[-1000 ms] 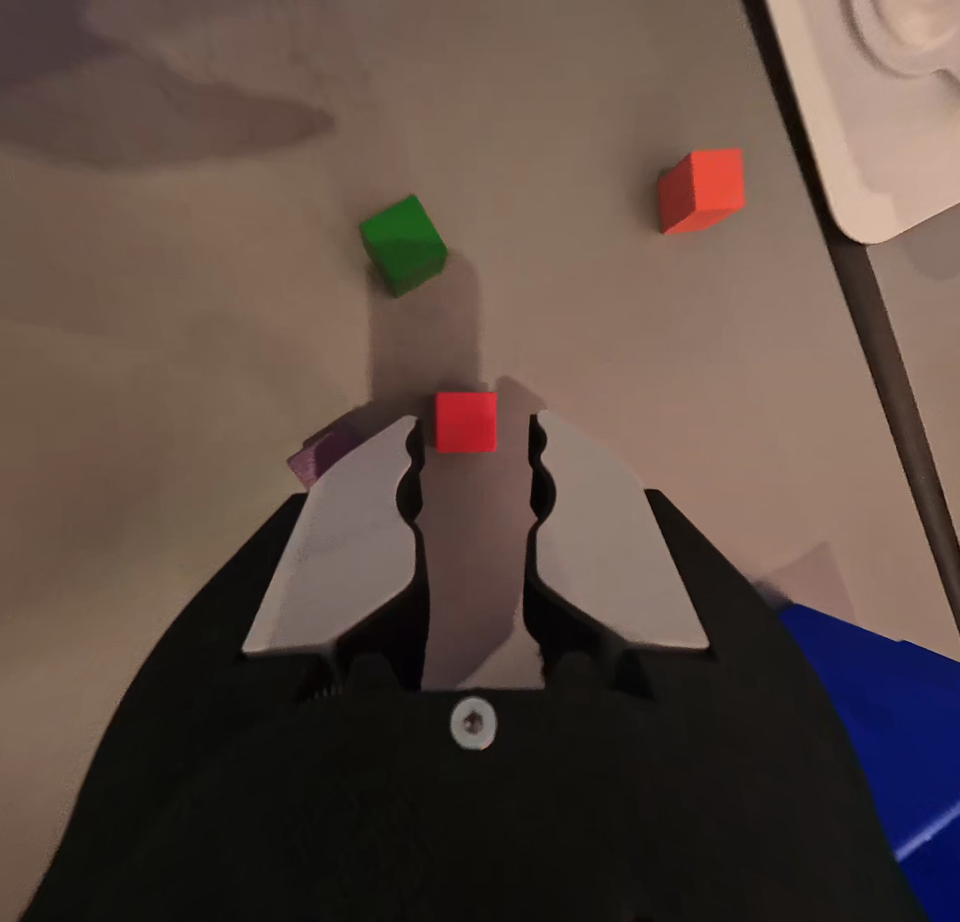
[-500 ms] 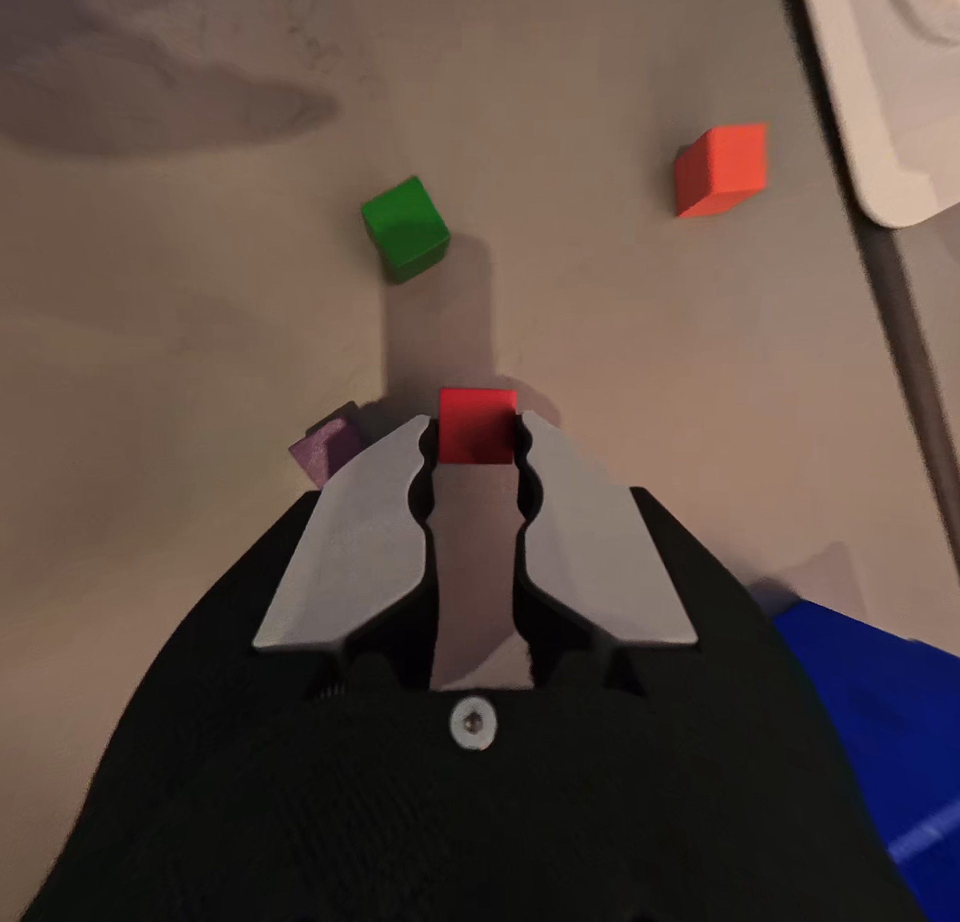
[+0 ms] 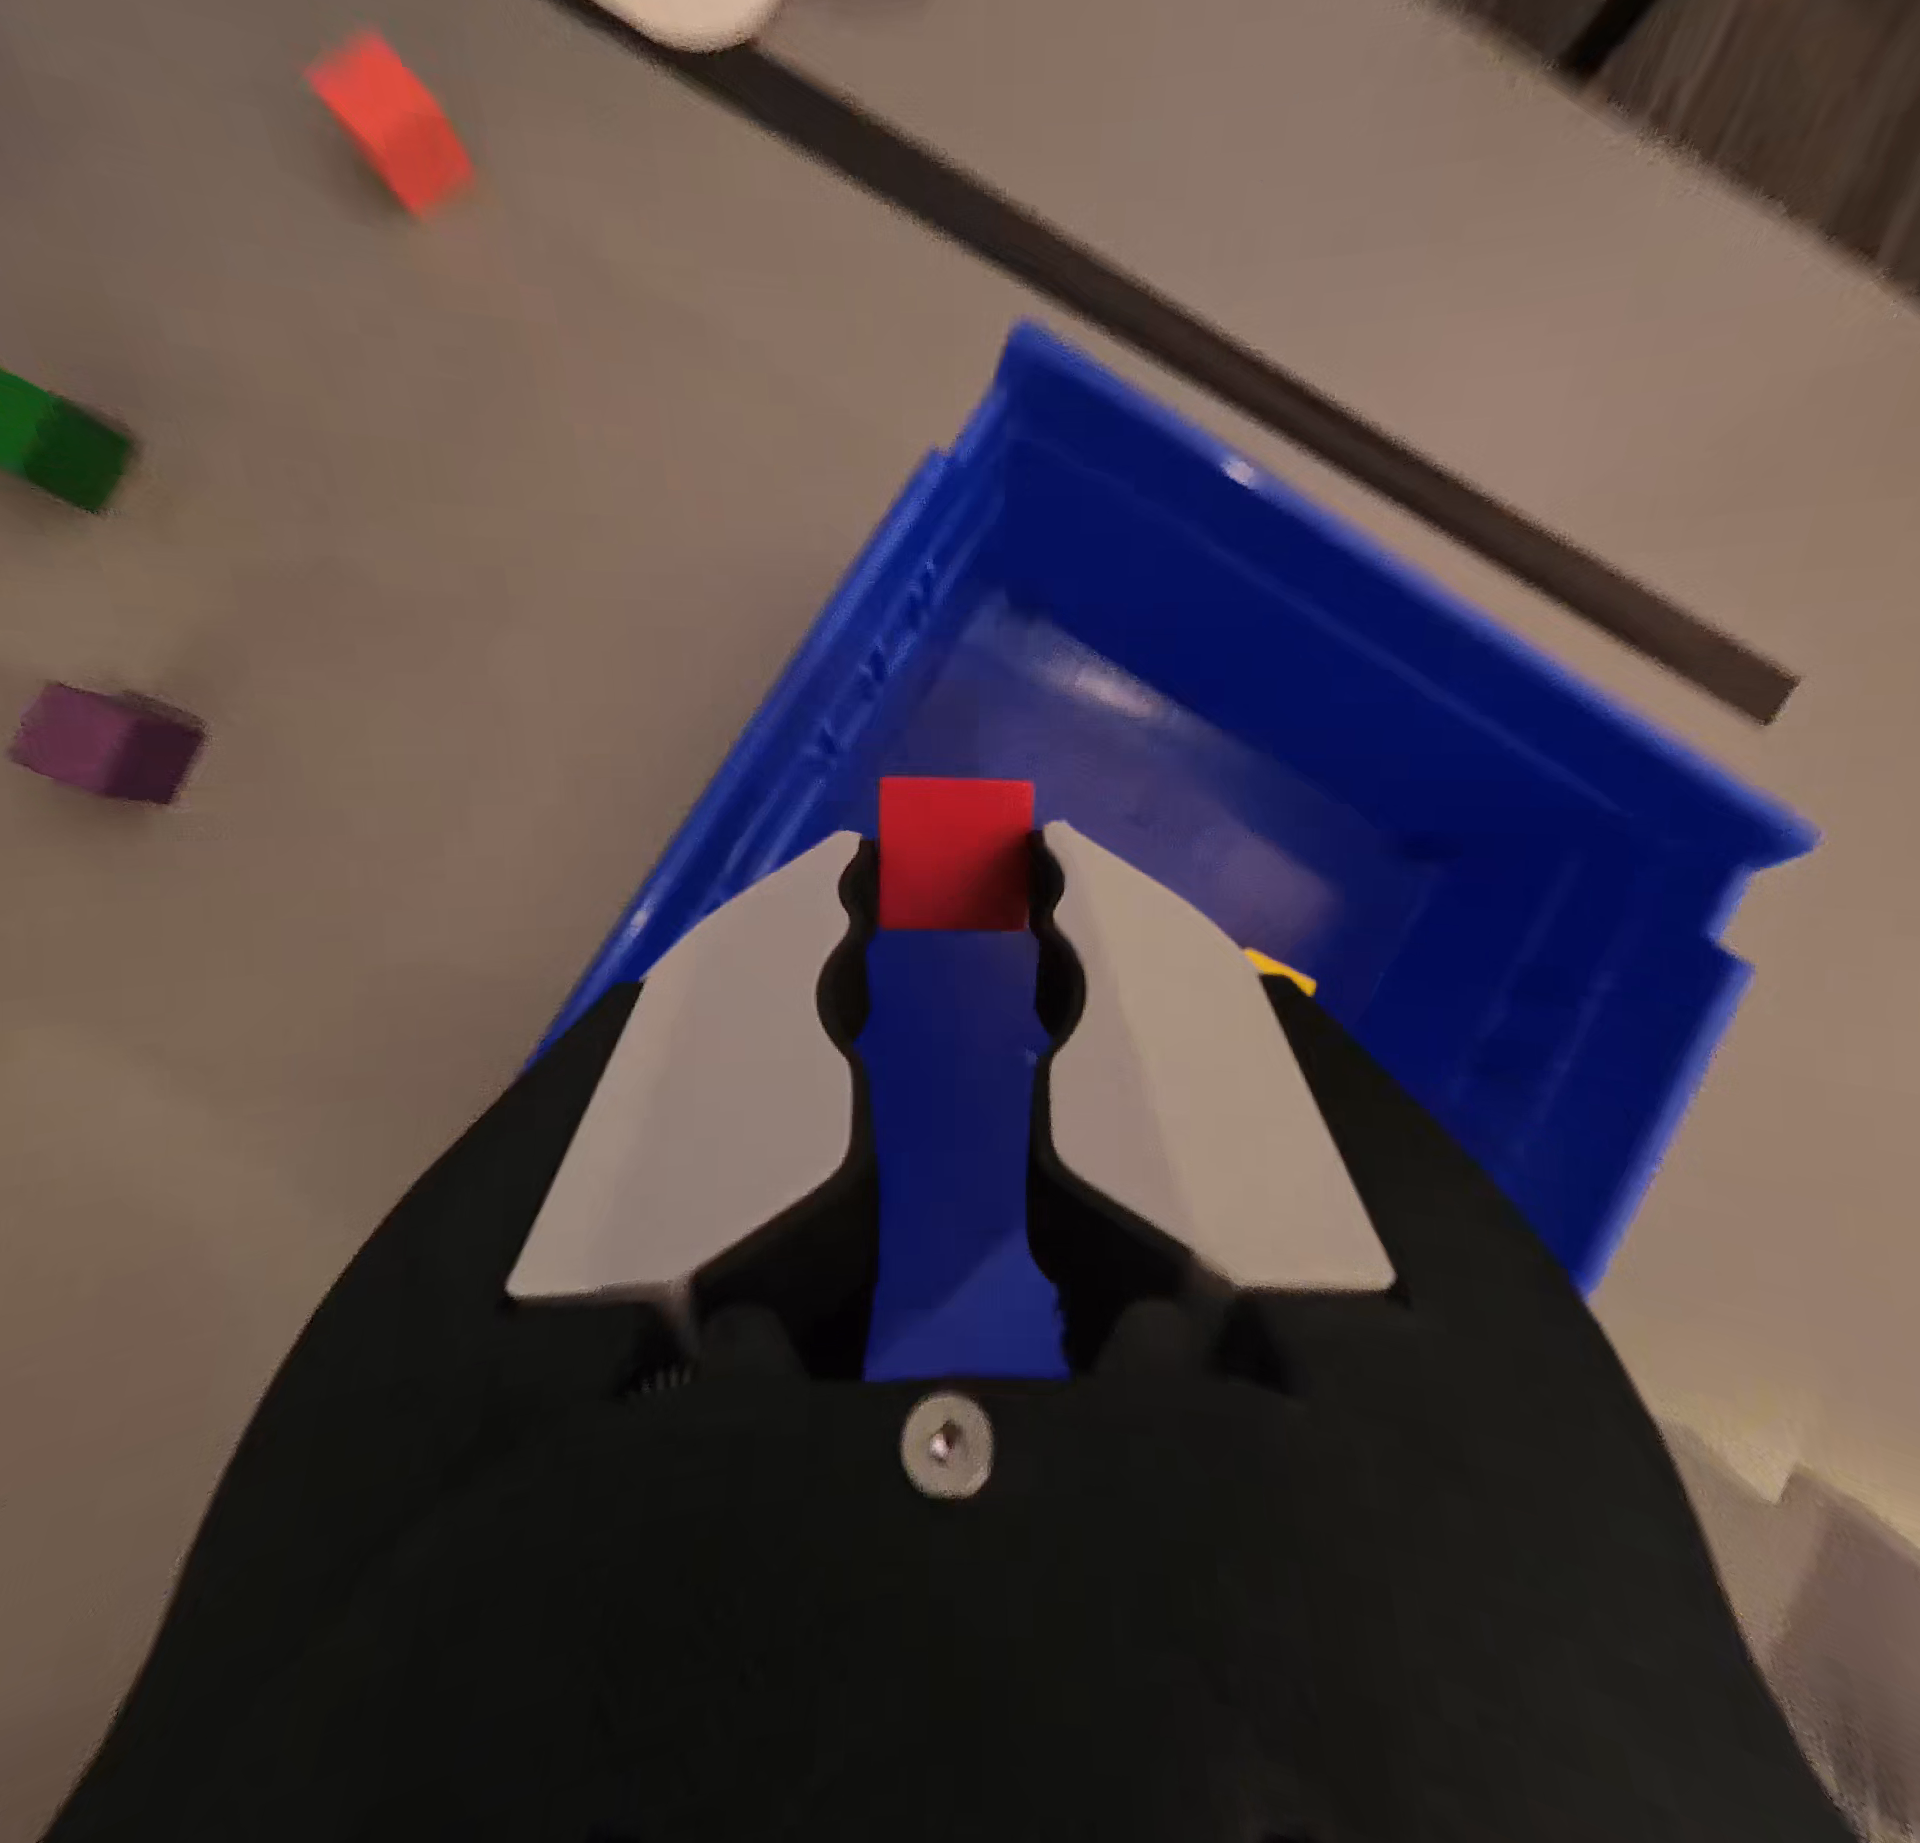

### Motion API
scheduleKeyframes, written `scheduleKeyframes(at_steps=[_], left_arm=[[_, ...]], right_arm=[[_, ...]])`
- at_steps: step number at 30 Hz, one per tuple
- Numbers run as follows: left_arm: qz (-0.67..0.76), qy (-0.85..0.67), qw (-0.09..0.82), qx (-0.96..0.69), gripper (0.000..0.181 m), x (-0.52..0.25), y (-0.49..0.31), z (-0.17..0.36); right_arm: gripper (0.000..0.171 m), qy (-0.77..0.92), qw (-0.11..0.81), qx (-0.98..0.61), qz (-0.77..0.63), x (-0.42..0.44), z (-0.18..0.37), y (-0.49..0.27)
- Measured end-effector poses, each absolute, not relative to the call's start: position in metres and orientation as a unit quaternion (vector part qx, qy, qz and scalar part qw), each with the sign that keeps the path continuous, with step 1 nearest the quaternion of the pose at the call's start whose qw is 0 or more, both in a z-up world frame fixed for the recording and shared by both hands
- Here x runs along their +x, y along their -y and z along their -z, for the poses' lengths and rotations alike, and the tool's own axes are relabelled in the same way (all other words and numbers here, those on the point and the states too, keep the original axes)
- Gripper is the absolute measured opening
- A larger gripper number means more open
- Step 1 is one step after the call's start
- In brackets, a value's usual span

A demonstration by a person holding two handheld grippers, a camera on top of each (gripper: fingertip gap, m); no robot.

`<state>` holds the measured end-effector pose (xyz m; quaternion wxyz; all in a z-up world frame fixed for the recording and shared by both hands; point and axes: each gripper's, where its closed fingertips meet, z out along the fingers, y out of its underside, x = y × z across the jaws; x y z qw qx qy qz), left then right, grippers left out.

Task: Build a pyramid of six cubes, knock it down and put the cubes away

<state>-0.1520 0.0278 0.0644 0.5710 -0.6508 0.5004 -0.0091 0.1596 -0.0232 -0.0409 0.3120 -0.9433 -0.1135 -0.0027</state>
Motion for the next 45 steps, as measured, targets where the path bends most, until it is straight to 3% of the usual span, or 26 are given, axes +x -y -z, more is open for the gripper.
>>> scheduleKeyframes(at_steps=[5,14,18,22,26,29,32,36,45], left_arm=[[0.006,-0.502,0.568,-0.652,0.056,-0.151,-0.028,-0.062],[0.000,-0.509,0.559,-0.655,0.056,-0.147,-0.029,-0.054],[0.001,-0.508,0.562,-0.653,0.056,-0.149,-0.028,-0.057],[0.002,-0.499,0.568,-0.654,0.056,-0.154,-0.029,-0.063],[0.003,-0.485,0.577,-0.657,0.056,-0.164,-0.033,-0.072],[0.005,-0.471,0.582,-0.662,0.056,-0.175,-0.037,-0.079],[0.008,-0.454,0.590,-0.668,0.056,-0.187,-0.042,-0.087],[0.021,-0.441,0.596,-0.671,0.056,-0.195,-0.043,-0.093],[0.019,-0.447,0.595,-0.668,0.056,-0.194,-0.044,-0.093]], right_arm=[[0.030,0.137,0.233,-0.963,-0.022,0.162,0.105,0.011],[0.030,0.161,0.180,-0.970,-0.005,0.170,0.148,0.007],[0.046,0.158,0.246,-0.956,0.022,0.175,0.111,0.000],[0.046,0.173,0.343,-0.916,0.119,0.171,0.036,-0.002],[0.045,0.279,0.425,-0.857,0.086,0.086,-0.014,0.002],[0.046,0.471,0.380,-0.795,-0.044,-0.017,0.016,0.028],[0.047,0.574,0.282,-0.767,-0.055,-0.062,0.073,0.042],[0.045,0.609,0.204,-0.766,-0.031,-0.078,0.123,0.043],[0.029,0.606,0.181,-0.774,-0.005,-0.084,0.149,0.035]])
